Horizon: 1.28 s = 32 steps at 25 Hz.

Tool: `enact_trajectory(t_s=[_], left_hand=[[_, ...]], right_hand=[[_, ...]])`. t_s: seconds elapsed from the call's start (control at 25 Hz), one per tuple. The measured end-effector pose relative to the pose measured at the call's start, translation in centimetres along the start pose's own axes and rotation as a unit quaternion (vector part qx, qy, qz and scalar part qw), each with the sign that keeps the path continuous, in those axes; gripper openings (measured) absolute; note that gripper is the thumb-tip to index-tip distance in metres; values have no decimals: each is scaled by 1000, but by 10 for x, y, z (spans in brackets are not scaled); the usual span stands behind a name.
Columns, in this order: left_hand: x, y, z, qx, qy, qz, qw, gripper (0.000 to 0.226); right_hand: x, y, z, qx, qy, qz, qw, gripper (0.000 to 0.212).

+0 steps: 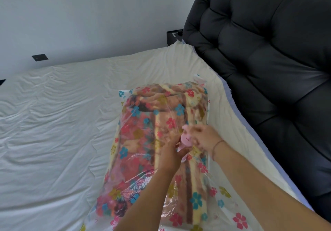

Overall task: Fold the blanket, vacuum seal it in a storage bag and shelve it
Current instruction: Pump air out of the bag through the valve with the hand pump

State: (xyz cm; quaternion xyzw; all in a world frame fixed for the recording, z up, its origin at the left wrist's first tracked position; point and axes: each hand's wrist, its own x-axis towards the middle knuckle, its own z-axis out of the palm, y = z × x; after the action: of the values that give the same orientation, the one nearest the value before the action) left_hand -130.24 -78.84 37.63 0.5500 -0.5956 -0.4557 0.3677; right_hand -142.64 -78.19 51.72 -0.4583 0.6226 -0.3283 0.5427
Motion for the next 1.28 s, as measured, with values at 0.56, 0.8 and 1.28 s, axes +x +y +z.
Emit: enact_trajectory(t_s=[0.56,0.8,1.28], left_hand=[[4,34,-3,-33,-27,54,998,36],[-7,18,5,24,-54,35,998,32],[-11,12,20,35,-59,48,996,34]], right_hand=[[15,-9,-9,-85,-17,-50,995,30],[-8,-11,-18,-15,-2,-116,993,27],[-14,17,-5,-54,50,-80,994,38]])
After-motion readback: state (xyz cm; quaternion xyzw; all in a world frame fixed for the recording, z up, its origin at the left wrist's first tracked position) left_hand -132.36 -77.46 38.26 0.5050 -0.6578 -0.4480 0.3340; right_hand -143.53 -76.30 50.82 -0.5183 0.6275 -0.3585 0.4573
